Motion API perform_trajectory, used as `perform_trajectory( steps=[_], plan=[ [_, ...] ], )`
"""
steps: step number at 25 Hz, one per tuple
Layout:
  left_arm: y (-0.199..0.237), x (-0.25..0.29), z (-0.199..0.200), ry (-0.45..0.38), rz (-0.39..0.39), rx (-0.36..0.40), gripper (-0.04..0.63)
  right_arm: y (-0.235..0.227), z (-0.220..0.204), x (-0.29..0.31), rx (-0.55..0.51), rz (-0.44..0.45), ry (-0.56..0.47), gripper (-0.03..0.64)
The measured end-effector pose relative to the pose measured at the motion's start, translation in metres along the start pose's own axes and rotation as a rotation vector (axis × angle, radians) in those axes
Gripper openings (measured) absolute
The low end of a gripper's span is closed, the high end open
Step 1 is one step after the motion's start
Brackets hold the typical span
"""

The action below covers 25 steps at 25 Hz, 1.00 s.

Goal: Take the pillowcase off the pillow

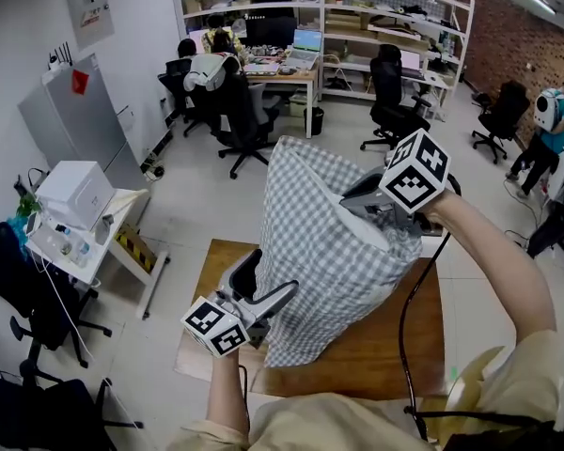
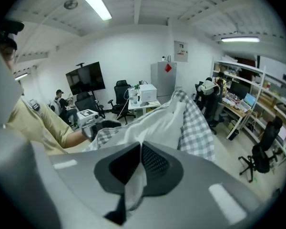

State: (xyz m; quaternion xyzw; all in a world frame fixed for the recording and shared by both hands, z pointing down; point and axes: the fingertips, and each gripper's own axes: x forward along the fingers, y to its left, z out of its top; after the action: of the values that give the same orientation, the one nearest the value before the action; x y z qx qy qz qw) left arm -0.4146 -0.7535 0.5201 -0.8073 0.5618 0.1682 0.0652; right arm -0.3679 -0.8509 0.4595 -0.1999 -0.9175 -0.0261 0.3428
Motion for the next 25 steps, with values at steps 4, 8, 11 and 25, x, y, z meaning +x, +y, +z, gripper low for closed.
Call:
perform_trajectory(
  steps=[4, 8, 11, 25],
  plan=[
    [-0.047, 0.020, 0.016, 0.080, 0.016, 0.231, 0.402, -0.034, -0.007, 0.013, 0.074, -0.057, -0.013, 0.009],
    [-0.070, 0.059, -0.003, 0.147, 0.028, 0.273, 0.291, -0.067, 0.000, 0.009, 0.086, -0.106, 0.019, 0.010],
    [-0.055, 0.082, -0.037, 0.213, 0.090, 0.260, 0.221, -0.079, 0.007, 0.002, 0.120, -0.114, 0.018, 0.011],
    [-0.002, 0.012, -0.206, 0.363, 0.243, 0.167, 0.003, -0.087, -0.006, -0.001, 0.183, -0.072, -0.071, 0.009]
  ],
)
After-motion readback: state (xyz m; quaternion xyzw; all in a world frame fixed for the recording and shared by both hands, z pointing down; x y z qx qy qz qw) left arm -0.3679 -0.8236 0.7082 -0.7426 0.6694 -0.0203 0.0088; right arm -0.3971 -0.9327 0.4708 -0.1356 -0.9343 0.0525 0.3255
